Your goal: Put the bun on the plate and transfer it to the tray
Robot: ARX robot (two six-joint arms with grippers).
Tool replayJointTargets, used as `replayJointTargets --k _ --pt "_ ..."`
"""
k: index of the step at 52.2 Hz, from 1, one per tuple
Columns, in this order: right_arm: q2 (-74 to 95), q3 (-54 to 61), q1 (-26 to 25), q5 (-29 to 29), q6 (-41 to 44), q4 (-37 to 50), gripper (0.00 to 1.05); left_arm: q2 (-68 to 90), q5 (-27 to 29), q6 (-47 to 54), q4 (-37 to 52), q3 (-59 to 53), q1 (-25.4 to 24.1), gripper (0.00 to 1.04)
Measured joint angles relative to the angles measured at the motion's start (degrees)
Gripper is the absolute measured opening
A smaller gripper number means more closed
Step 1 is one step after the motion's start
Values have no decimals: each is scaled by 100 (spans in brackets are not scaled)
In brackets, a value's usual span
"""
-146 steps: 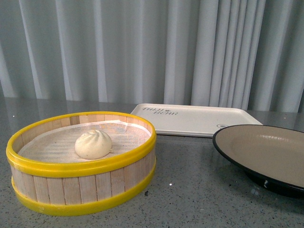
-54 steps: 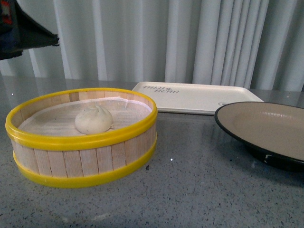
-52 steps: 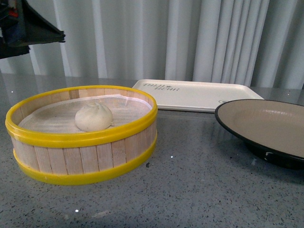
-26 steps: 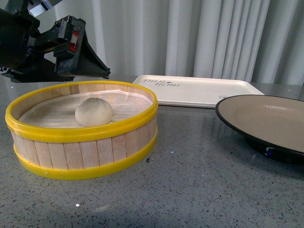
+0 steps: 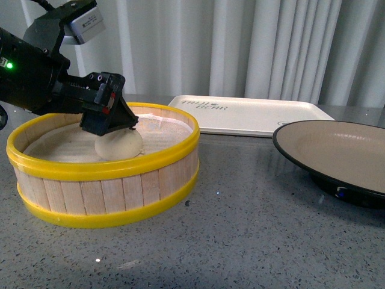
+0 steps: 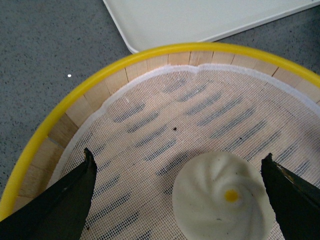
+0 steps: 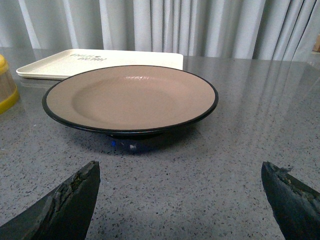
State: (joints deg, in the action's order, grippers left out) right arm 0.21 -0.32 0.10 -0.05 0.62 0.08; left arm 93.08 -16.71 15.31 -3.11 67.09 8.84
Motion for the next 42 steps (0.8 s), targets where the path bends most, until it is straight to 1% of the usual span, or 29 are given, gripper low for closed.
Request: replayJointTargets --k 32,33,37,42 --pt "0 0 0 -2 0 0 96 160 208 -20 -103 -68 210 98" --pt "0 0 0 0 -2 0 96 170 210 -17 -103 -66 214 97" --pt "0 0 0 0 -2 0 96 210 238 -46 -103 -57 219 83" --pt "0 0 0 0 -2 0 96 264 240 -87 -50 -55 221 62"
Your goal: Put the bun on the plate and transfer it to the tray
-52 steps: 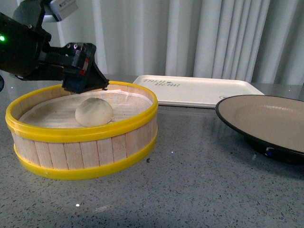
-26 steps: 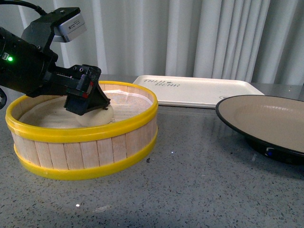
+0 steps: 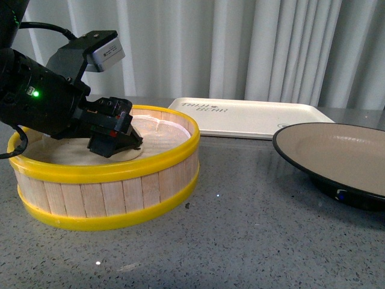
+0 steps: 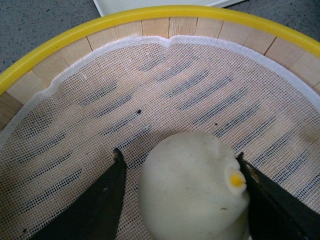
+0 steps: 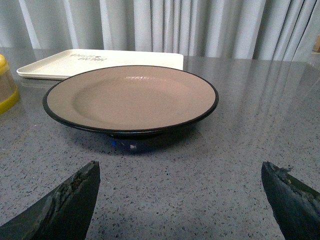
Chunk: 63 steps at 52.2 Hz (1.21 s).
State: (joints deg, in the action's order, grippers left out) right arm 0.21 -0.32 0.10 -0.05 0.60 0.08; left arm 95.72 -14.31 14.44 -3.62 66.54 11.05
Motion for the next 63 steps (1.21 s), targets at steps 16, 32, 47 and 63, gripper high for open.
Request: replayJointTargets --k 16,32,47,63 --pt "0 0 0 0 0 0 96 -57 -114 -63 481 15 114 10" --pt "0 0 0 0 2 0 96 -201 -328 -164 706 605 892 6" --pt "0 0 0 -2 2 0 96 568 -170 -20 743 1351 2415 6" --pt "0 0 0 0 0 0 96 1790 33 -4 367 2507 3005 6"
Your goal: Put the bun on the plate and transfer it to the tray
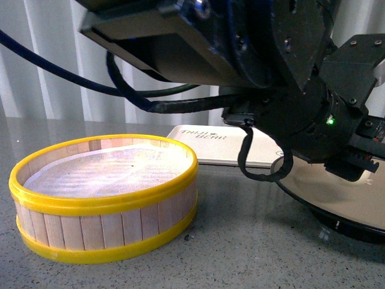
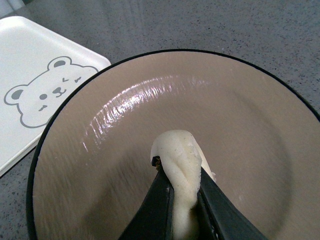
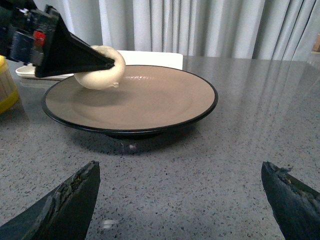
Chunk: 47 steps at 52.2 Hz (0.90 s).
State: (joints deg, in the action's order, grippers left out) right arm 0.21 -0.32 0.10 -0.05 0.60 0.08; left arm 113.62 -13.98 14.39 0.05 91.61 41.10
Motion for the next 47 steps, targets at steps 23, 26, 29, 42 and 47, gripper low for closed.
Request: replayJointTargets --k 23,26,29,42,47 --pt "0 0 0 0 2 0 96 835 136 -122 -787 1287 107 6" --pt "0 0 0 0 0 0 96 907 203 -186 -916 1377 114 14" --pt "0 0 0 0 0 0 96 955 210 -278 -1064 1436 114 24" --pt "0 0 0 0 0 0 96 1019 195 -734 -1213 1467 48 65" --pt "0 0 0 0 0 0 96 1019 177 -844 -1211 1464 15 78"
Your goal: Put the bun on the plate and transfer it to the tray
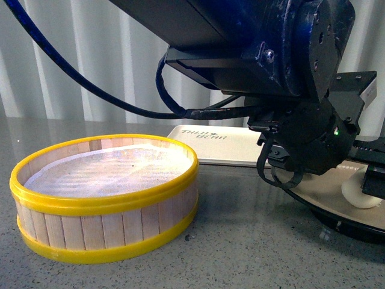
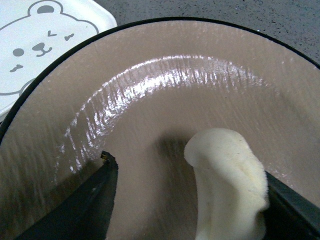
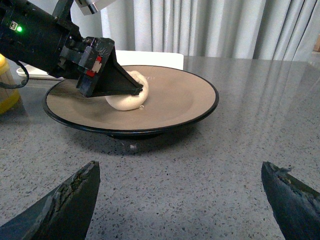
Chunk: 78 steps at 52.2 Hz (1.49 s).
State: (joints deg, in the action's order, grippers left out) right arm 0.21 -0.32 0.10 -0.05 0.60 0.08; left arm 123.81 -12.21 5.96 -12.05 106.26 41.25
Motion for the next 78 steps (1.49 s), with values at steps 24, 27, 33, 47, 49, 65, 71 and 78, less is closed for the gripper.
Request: replayJointTargets --k 24,27,33,47,49,65,71,78 --pt "0 0 0 0 0 0 96 -90 -166 -328 -44 -72 -42 98" --pt "0 0 0 0 2 0 96 -92 -164 -330 -46 -70 -39 98" --pt "0 0 0 0 0 0 96 -109 -129 -374 -37 -68 -48 98" --pt "0 0 0 0 2 0 96 -396 -22 -804 177 90 -573 98" --pt "0 0 0 0 0 0 96 -492 24 -879 221 90 -730 98" --pt "0 0 0 4 0 0 96 -990 2009 -1338 286 -243 -2413 98" --pt "0 0 0 -7 2 0 96 -992 2015 -1342 286 -308 -2531 98" --pt "0 0 0 0 0 0 96 -1099 2256 -1207 719 -533 -2415 94"
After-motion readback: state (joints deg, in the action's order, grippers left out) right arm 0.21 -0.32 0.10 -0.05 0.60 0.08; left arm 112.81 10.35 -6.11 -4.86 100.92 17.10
